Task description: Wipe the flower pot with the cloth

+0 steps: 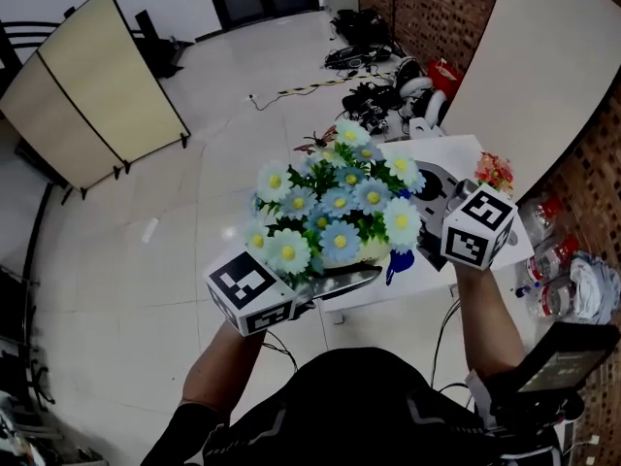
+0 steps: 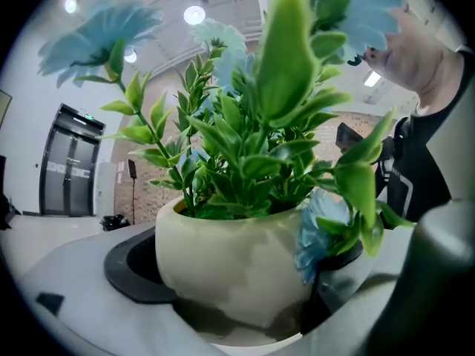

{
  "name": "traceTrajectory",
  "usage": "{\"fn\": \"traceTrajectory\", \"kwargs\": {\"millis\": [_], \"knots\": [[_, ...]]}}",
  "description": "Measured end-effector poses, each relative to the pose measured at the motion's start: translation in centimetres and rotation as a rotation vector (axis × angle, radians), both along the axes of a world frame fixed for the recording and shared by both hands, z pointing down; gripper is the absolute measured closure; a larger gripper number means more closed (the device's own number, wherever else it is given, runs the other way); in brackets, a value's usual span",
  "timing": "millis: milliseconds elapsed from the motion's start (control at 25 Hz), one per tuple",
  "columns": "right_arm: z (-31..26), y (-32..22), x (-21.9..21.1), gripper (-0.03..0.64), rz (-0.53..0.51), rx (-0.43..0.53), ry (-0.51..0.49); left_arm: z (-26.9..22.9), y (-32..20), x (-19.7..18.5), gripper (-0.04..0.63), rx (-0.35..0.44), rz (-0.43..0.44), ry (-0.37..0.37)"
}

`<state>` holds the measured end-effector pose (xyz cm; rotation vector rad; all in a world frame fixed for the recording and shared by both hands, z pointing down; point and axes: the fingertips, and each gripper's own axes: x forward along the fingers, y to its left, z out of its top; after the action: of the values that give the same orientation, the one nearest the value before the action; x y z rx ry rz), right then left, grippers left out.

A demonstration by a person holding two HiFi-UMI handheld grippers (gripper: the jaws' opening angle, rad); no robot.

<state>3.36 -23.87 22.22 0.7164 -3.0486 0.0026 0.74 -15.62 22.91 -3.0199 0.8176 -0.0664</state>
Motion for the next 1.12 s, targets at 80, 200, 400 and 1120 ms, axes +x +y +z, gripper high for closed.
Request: {"fn": "traceTrajectory", "kwargs": {"millis": [80,200,400,1120], "knots": [[0.8,0.9,1.3,0.552,-0.018,0.018,-0.002,1.2,0.6,1.4,0.029,0.009,-0.004,-0.02],[1.5,2.2,2.1,0.553,-0.052,0.017,-0.005,2.2,0.1,1.9,0.029,-0.018,-0.019,-0.008],[1.2,4.5,3.1,0.554,-0.03,0.061,0.021,3.3,-1.4,1.7,0.029,-0.052,-0.043,-0.008],[1.0,0.0,2.1,0.554,-0.054,0.058,0.067,1.5,0.5,1.8,0.029,0.019,0.101,-0.014]]}}
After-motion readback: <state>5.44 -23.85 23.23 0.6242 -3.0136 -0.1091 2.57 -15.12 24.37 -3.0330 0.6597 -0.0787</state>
